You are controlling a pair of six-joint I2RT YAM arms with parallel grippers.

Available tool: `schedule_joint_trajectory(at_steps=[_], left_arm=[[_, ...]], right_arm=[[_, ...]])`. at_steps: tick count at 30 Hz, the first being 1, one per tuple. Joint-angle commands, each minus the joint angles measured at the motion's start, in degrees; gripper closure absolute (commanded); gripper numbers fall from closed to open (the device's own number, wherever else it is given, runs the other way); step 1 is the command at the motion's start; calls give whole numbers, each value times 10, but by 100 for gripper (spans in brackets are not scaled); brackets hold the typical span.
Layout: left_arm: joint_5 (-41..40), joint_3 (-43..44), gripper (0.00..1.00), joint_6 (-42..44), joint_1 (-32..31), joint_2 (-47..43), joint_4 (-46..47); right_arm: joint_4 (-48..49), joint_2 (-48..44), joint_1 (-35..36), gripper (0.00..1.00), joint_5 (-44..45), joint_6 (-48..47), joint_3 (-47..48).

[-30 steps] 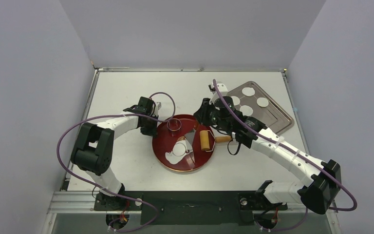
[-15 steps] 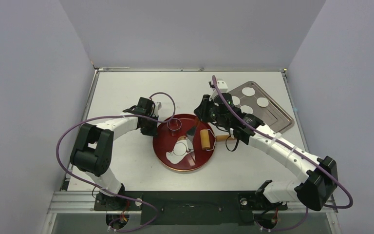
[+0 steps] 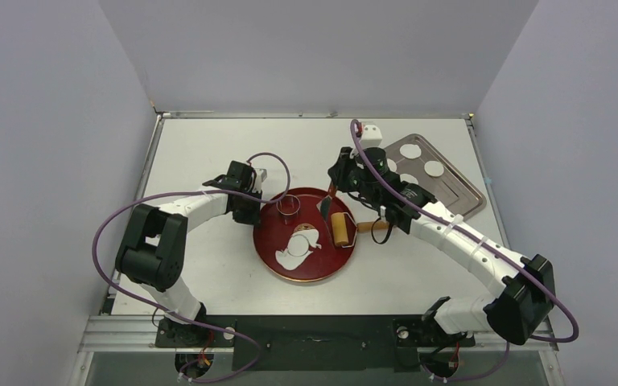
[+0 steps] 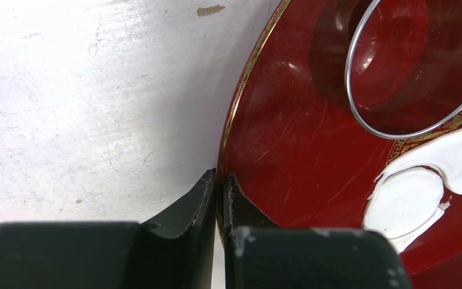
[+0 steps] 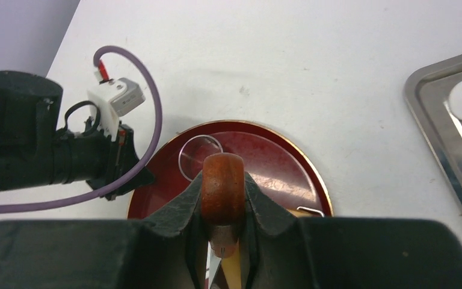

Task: Roll out the dumpling wrappers from the dough
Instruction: Remove the dumpling wrapper from the work surface.

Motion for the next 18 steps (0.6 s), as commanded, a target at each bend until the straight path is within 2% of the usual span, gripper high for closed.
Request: schedule_joint_trajectory(at_steps=[1,8,18], left_arm=[[0,-1,100,19,-1,-21,9],[0,1,100,19,-1,-20,8],[-1,3,100,18,-1,-18,9]], right_arm=[[55,9,-16,100,35,-26,9],[57,2,-20,100,15,-14,16],[82,-61,-14,100,-12,37,1]])
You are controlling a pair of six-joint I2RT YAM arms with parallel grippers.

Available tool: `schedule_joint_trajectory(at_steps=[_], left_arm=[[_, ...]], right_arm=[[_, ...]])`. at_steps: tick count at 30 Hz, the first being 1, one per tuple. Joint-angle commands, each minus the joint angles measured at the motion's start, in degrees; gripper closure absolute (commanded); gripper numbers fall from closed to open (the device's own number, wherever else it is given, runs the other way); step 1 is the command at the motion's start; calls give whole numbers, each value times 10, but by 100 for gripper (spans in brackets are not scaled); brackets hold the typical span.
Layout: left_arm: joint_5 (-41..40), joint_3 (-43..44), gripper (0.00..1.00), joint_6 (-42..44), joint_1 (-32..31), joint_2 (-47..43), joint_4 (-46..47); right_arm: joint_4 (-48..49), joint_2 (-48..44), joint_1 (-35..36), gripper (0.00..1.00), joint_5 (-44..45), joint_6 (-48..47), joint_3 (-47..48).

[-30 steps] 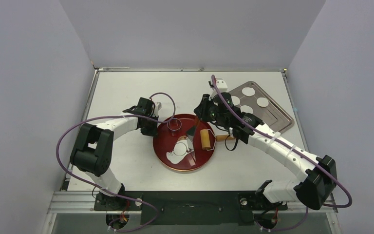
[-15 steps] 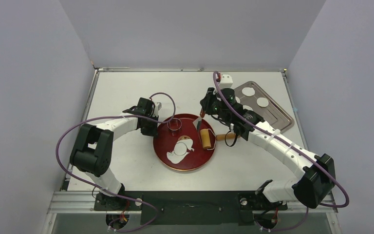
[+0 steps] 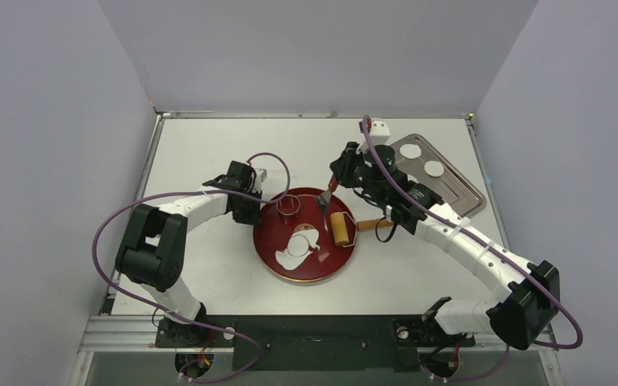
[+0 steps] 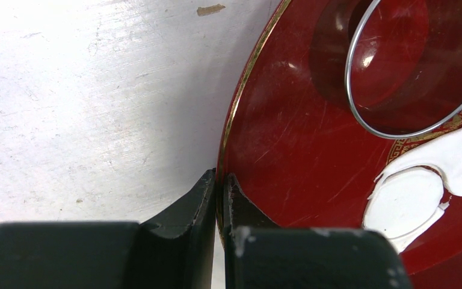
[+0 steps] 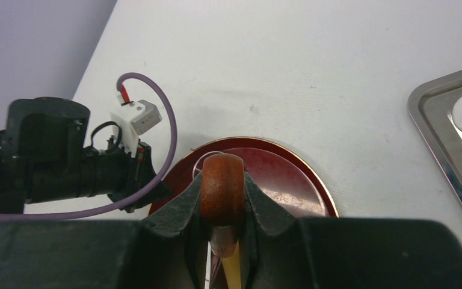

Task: Roll out the dumpling wrappers from the dough
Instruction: Remove the dumpling wrapper from the work surface.

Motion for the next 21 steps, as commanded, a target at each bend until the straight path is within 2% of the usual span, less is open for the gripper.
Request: schedule_joint_trajectory(at_steps=[1,10,21], left_arm=[[-2,4,100,18,-1,-17,8],[0,8,100,17,-1,-14,7],[1,4,100,18,0,-15,7]], right_arm=[[63,-52,4,100,-7,33,0],[94,-49,20,100,-12,68,-33],[146,-25,25,100,-2,60,-58]])
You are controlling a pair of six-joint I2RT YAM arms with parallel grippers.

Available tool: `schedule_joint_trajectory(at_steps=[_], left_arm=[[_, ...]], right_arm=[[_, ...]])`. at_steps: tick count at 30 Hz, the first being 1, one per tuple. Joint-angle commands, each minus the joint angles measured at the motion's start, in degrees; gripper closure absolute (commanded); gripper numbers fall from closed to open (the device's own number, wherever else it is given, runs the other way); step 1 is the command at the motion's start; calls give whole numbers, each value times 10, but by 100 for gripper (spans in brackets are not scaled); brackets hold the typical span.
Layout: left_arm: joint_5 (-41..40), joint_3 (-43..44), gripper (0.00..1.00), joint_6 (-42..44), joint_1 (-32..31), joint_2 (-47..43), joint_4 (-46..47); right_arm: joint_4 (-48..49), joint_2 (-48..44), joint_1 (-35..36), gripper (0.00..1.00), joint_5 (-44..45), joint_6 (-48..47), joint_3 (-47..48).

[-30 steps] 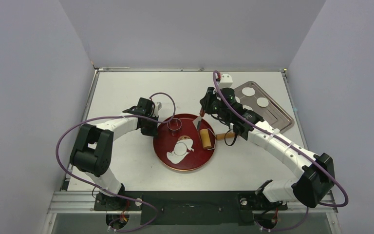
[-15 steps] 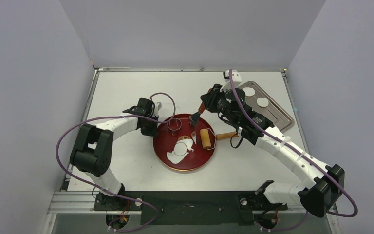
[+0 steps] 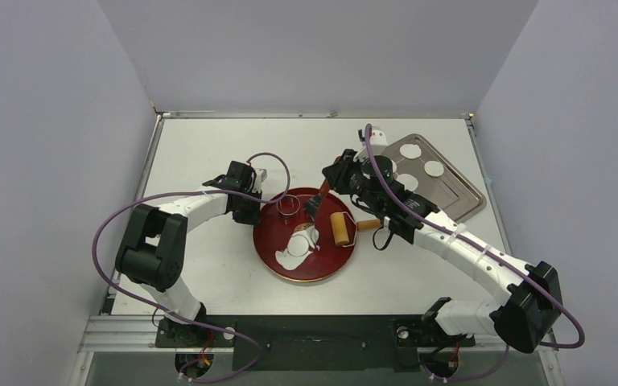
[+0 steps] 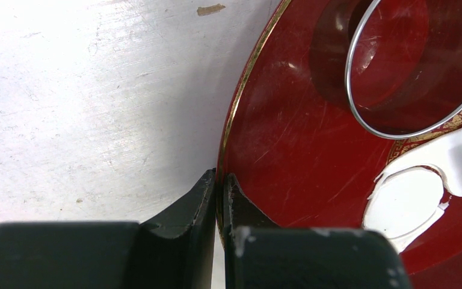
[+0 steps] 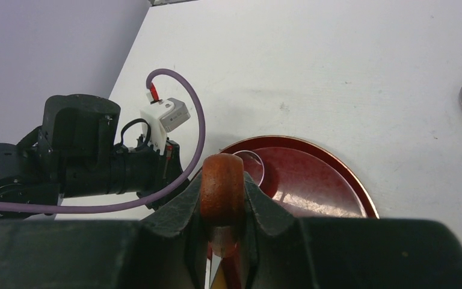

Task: Roll out the dumpling wrappers from the dough
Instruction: Remove the dumpling wrapper from the work surface.

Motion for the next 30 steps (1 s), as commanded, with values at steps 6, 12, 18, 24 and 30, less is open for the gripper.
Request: schedule_joint_trajectory(at_steps=[6,12,18,24,30], left_arm=[[2,5,100,18,0,-14,7],[3,6,100,18,0,-12,6],[5,6,100,17,0,-15,7],[5,6,100,17,0,-16,7],[5,7,100,18,0,-16,6]], right_arm=[[79,3,2,100,13,3,-10],[89,12,1,100,12,8,-23],[89,13,-1,100,20,0,-32],[73,-1,-1,100,48,-26,-52],[49,-18,-3,100,82,-67,-60]])
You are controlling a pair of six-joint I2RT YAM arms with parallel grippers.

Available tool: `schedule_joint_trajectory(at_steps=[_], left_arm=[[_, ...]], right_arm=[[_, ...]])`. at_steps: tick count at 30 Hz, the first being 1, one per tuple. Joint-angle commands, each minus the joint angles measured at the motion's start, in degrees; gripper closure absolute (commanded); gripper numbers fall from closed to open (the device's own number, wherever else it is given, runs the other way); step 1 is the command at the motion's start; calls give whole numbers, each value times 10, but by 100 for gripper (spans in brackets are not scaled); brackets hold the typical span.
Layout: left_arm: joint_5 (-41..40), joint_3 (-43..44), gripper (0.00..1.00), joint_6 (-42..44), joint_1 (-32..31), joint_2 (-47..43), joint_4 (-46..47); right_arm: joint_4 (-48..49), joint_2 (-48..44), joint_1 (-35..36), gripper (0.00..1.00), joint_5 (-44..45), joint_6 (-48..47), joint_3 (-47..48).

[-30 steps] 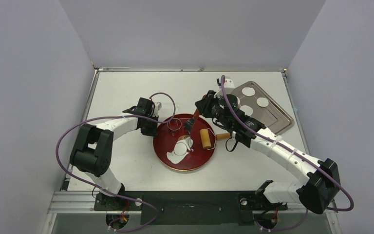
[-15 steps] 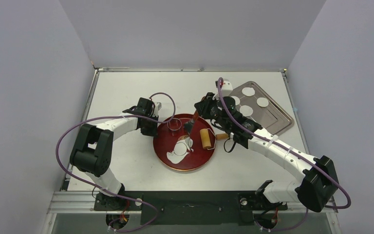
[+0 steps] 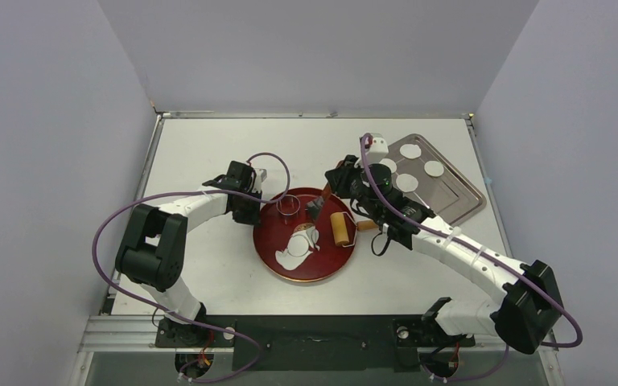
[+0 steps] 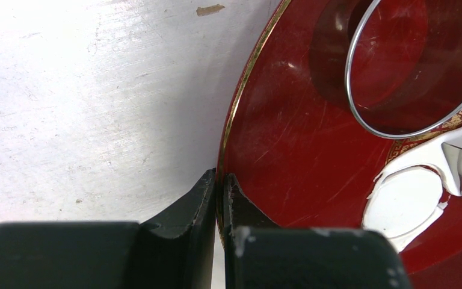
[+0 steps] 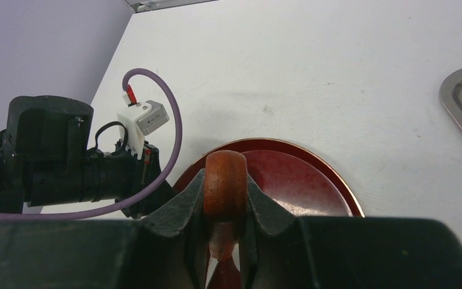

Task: Roll out the dumpling wrappers from the dough
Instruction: Remove the dumpling wrapper from the work surface.

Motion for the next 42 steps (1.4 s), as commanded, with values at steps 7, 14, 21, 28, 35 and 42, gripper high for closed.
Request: schedule_joint_trajectory(at_steps=[7,14,21,28,35,42], left_arm=[[0,8,100,20,0,-13,5],[-1,10,100,20,0,-17,3],[-1,9,100,20,0,-18,4],[1,10,100,19,0,-15,4],[0,11,100,19,0,-16,3],[0,9,100,19,0,-17,4]], right_arm=[[-53,-35,-5,100,65,-85,19],[-59,-42,-5,100,19,-66,61],[-64,-76,-4,100,-23,-40,78],[-65,-88,-3,100,-56,-5,30],[-109,-81,0,100,-102,-5,39],[-120,-78,0,100,-113,-7,28]])
